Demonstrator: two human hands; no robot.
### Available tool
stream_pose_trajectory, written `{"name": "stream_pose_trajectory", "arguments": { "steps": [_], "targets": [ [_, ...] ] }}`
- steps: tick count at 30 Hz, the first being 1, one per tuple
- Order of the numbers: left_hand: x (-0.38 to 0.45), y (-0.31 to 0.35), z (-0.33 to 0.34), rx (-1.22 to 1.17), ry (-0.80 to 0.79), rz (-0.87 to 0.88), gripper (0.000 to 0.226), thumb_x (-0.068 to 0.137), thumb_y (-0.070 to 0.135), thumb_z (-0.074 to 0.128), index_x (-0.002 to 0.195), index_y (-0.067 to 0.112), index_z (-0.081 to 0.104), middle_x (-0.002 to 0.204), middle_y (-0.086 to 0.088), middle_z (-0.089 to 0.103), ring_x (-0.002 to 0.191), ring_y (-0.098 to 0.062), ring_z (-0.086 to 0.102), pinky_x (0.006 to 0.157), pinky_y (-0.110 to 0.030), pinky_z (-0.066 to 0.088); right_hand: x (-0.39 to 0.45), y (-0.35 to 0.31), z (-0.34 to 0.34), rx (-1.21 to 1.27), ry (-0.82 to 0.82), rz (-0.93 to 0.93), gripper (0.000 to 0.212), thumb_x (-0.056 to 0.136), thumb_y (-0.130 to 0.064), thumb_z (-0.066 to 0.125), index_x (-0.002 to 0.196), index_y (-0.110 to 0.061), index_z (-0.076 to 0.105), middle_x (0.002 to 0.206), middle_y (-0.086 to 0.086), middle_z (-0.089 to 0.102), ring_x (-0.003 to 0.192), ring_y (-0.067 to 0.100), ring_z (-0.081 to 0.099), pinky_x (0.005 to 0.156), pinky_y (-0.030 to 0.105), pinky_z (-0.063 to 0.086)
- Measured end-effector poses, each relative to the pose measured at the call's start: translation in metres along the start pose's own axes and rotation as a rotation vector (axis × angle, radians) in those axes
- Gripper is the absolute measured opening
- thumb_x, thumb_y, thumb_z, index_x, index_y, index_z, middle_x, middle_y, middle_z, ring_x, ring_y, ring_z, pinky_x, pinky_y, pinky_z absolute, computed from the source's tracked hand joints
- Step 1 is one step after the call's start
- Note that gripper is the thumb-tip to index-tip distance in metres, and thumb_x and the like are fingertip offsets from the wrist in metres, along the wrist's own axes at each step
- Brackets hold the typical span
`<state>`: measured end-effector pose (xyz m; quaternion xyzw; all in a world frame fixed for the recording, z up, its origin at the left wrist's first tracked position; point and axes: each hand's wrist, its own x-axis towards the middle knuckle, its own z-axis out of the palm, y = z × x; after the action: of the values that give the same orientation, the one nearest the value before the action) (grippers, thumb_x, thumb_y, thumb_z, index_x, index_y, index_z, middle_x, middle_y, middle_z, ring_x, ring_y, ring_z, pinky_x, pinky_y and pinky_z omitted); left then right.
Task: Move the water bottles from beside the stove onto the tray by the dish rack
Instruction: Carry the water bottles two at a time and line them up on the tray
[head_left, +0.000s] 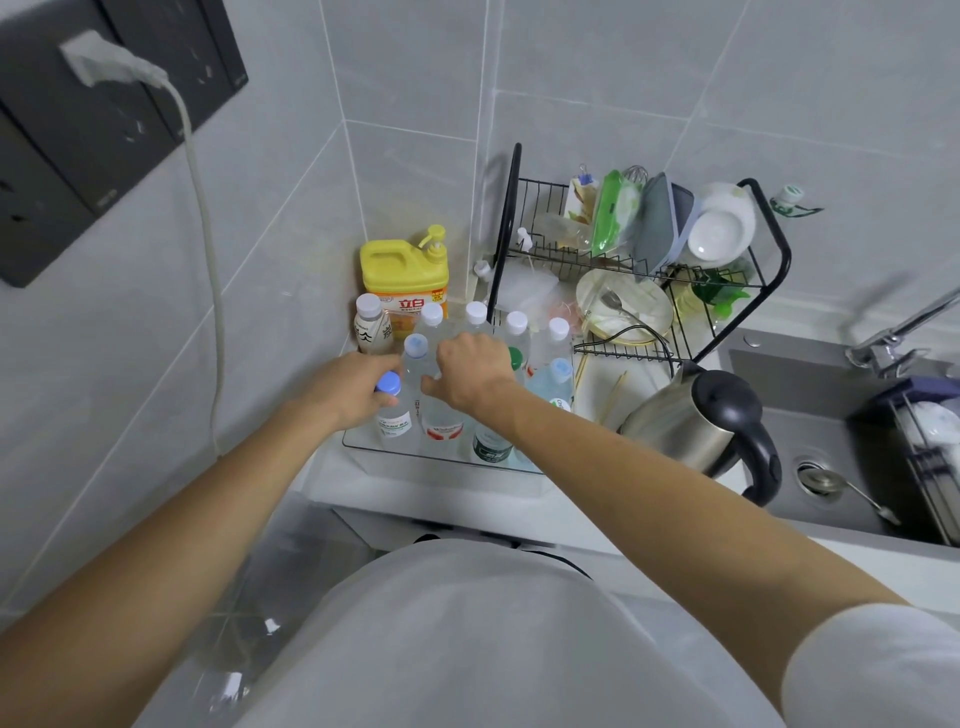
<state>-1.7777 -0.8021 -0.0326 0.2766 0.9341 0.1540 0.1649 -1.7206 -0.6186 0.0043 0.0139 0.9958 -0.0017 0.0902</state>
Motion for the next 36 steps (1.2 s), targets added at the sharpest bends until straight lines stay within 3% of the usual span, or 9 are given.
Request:
{"name": "stream_pose_trajectory", "arguments": {
  "steps": [5, 10, 13, 17, 22, 25, 28, 31, 36],
  "targets": [
    [-0.002, 0.001, 0.0, 0.0, 0.0, 0.007, 0.021, 0.092, 0.025, 0.076, 0.109, 0.022, 0.065, 0.098, -0.005, 0.065, 0.089, -0.031, 0.061, 0.075, -0.037, 0.048, -0.004, 0.012, -0.004, -0.011, -0.041, -0.134, 0.042, 0.095, -0.054, 0.067, 0.093, -0.015, 0.053, 0.095, 0.008, 0.055, 0.087, 0.029, 0.052, 0.071, 0.036, 0.041],
    [-0.004, 0.009, 0.001, 0.028, 0.003, 0.019, 0.022, 0.094, 0.027, 0.074, 0.114, 0.022, 0.066, 0.104, -0.007, 0.068, 0.096, -0.034, 0.064, 0.08, -0.041, 0.053, -0.005, 0.035, -0.001, 0.036, -0.067, -0.266, 0.038, 0.093, -0.046, 0.073, 0.101, -0.009, 0.065, 0.107, 0.014, 0.067, 0.098, 0.037, 0.065, 0.075, 0.039, 0.047],
    [-0.004, 0.014, 0.003, 0.034, 0.012, 0.032, 0.019, 0.095, 0.027, 0.072, 0.113, 0.023, 0.067, 0.103, -0.006, 0.069, 0.095, -0.034, 0.064, 0.079, -0.04, 0.053, -0.009, 0.038, 0.003, 0.057, -0.058, -0.348, 0.027, 0.093, -0.034, 0.074, 0.108, -0.012, 0.067, 0.113, 0.01, 0.066, 0.101, 0.037, 0.065, 0.075, 0.04, 0.049],
    [-0.002, 0.02, 0.003, 0.053, 0.013, 0.063, 0.017, 0.095, 0.029, 0.071, 0.111, 0.028, 0.065, 0.103, -0.005, 0.068, 0.095, -0.034, 0.065, 0.079, -0.041, 0.054, -0.013, 0.038, 0.008, 0.084, -0.037, -0.409, 0.019, 0.092, -0.013, 0.068, 0.11, -0.011, 0.067, 0.113, 0.007, 0.062, 0.097, 0.035, 0.063, 0.068, 0.036, 0.037],
    [-0.002, 0.021, 0.005, 0.102, 0.011, 0.107, 0.016, 0.097, 0.029, 0.068, 0.112, 0.029, 0.063, 0.109, -0.004, 0.068, 0.098, -0.033, 0.063, 0.078, -0.041, 0.052, -0.017, 0.044, 0.015, 0.185, -0.009, -0.425, 0.029, 0.086, -0.003, 0.067, 0.114, -0.011, 0.068, 0.114, 0.005, 0.061, 0.095, 0.035, 0.063, 0.074, 0.044, 0.052],
    [-0.006, 0.018, 0.007, 0.093, 0.019, 0.11, 0.015, 0.097, 0.027, 0.068, 0.112, 0.026, 0.062, 0.109, -0.004, 0.068, 0.1, -0.034, 0.063, 0.079, -0.044, 0.053, -0.021, 0.041, 0.021, 0.247, -0.001, -0.377, 0.035, 0.085, -0.008, 0.072, 0.119, -0.015, 0.067, 0.114, 0.004, 0.061, 0.097, 0.036, 0.064, 0.075, 0.049, 0.055],
    [-0.005, 0.017, 0.003, 0.063, -0.008, 0.097, 0.017, 0.096, 0.024, 0.07, 0.111, 0.023, 0.062, 0.103, -0.002, 0.067, 0.096, -0.033, 0.063, 0.078, -0.043, 0.052, -0.022, 0.04, 0.026, 0.243, 0.007, -0.344, 0.047, 0.087, -0.021, 0.079, 0.13, -0.018, 0.061, 0.118, 0.004, 0.059, 0.1, 0.031, 0.062, 0.073, 0.042, 0.05],
    [-0.002, 0.016, -0.003, 0.041, -0.034, 0.075, 0.024, 0.088, 0.025, 0.077, 0.106, 0.029, 0.062, 0.093, 0.003, 0.063, 0.092, -0.031, 0.064, 0.076, -0.039, 0.052, -0.02, 0.037, 0.029, 0.224, 0.045, -0.323, 0.038, 0.088, -0.026, 0.078, 0.121, -0.016, 0.063, 0.111, 0.005, 0.058, 0.098, 0.035, 0.064, 0.069, 0.038, 0.041],
    [0.001, 0.016, 0.003, 0.051, 0.023, 0.084, 0.023, 0.087, 0.028, 0.079, 0.104, 0.031, 0.063, 0.096, 0.0, 0.067, 0.091, -0.031, 0.064, 0.072, -0.036, 0.05, -0.021, 0.039, 0.029, 0.211, 0.106, -0.286, 0.034, 0.087, -0.03, 0.079, 0.113, -0.012, 0.066, 0.109, 0.005, 0.062, 0.097, 0.037, 0.065, 0.072, 0.04, 0.047]
  ]
}}
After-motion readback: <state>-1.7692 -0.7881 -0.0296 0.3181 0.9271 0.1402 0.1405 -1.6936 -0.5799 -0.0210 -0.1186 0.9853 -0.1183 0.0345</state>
